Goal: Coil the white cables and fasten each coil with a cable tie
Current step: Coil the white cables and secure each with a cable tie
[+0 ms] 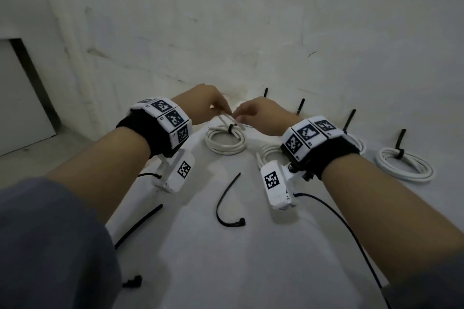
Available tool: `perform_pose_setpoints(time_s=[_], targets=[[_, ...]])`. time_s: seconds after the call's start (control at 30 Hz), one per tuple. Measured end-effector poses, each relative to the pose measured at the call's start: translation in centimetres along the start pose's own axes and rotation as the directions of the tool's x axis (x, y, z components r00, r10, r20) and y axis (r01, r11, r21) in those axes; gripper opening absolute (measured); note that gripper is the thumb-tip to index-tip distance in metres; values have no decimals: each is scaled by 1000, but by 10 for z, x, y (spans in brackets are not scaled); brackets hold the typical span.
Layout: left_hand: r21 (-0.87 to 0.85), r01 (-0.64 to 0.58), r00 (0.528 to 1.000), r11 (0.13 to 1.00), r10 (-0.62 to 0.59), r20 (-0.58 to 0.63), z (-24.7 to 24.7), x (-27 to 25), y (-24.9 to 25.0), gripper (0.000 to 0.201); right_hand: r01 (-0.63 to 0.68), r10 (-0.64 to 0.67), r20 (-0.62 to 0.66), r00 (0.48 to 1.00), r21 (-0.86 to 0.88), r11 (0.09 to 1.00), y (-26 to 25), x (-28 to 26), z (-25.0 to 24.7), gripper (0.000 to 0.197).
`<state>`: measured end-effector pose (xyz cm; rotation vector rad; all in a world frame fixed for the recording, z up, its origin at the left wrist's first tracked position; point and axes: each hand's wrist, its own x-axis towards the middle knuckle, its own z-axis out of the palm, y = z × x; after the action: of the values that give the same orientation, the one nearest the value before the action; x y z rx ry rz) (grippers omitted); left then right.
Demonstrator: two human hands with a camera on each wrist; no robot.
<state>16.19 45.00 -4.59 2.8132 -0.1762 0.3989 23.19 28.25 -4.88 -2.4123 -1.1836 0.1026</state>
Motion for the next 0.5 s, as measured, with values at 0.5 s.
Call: perform_pose_setpoints(time_s=[0.5], targets=[[55, 92, 984, 994, -99, 147, 15, -19, -28, 28, 123, -18, 303, 953, -330, 936, -17, 15, 29, 26]])
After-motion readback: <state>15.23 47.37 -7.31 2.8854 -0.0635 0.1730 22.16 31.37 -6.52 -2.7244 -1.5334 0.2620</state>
